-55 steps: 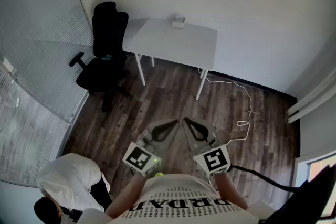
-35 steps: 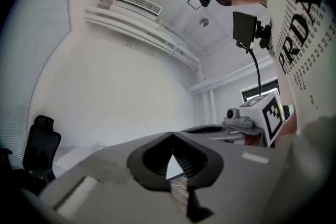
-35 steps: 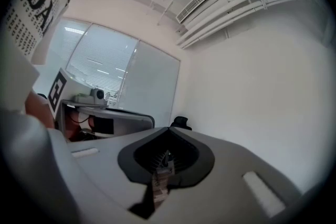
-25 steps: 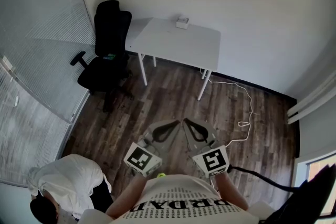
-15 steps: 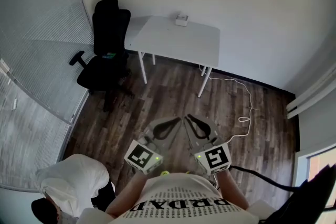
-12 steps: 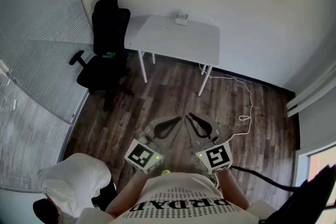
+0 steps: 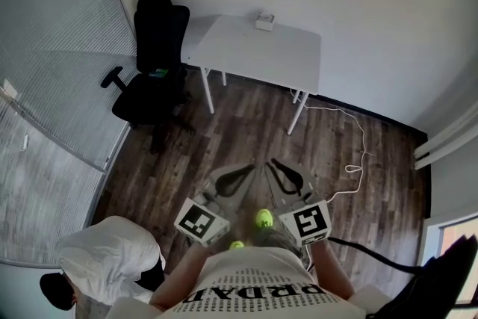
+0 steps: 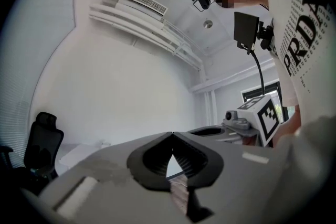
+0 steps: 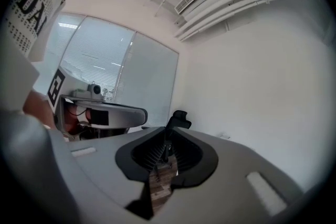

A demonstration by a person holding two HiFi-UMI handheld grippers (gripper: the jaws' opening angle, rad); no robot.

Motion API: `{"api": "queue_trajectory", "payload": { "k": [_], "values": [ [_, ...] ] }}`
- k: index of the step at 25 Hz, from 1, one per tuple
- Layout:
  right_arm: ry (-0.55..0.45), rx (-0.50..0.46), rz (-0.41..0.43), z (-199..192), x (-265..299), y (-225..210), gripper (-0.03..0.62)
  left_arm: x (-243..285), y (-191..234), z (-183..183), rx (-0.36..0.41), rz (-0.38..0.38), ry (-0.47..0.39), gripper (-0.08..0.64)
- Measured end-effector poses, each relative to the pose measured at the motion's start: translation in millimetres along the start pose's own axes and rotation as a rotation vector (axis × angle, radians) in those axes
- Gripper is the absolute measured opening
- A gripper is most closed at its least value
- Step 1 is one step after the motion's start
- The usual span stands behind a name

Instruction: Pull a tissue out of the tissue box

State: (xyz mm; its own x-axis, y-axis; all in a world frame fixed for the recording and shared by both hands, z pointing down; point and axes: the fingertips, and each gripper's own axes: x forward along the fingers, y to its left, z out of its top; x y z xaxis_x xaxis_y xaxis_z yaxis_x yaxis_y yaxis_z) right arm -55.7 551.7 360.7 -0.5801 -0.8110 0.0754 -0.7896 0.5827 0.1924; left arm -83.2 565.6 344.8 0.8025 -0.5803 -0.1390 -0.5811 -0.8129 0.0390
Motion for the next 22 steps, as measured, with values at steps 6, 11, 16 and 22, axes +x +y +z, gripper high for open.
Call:
{"api": "queue_trajectory", "payload": {
  "k": [6, 11, 16, 22],
  "values": [
    [-0.007, 0.007, 0.044, -4.4, 23.7, -45.3, 0.048, 49.5, 19.4, -3.5, 0.003, 0.024, 0.01, 0.0],
    [0.006, 0.006, 0.066, -7.4, 39.8, -96.8, 0.048, 103.9, 32.9, -6.8, -0.001, 0.033, 0.004, 0.001],
    [-0.003, 0.004, 0.077, -12.6, 48.3, -136.5, 0.048, 145.2, 39.7, -11.7, -0.001, 0.048, -0.005, 0.0],
    [-0.021, -0.002, 0.085, -21.7, 55.2, -173.0, 0.048, 181.4, 47.1, -17.4, 0.025, 0.065, -0.01, 0.001]
  ]
}}
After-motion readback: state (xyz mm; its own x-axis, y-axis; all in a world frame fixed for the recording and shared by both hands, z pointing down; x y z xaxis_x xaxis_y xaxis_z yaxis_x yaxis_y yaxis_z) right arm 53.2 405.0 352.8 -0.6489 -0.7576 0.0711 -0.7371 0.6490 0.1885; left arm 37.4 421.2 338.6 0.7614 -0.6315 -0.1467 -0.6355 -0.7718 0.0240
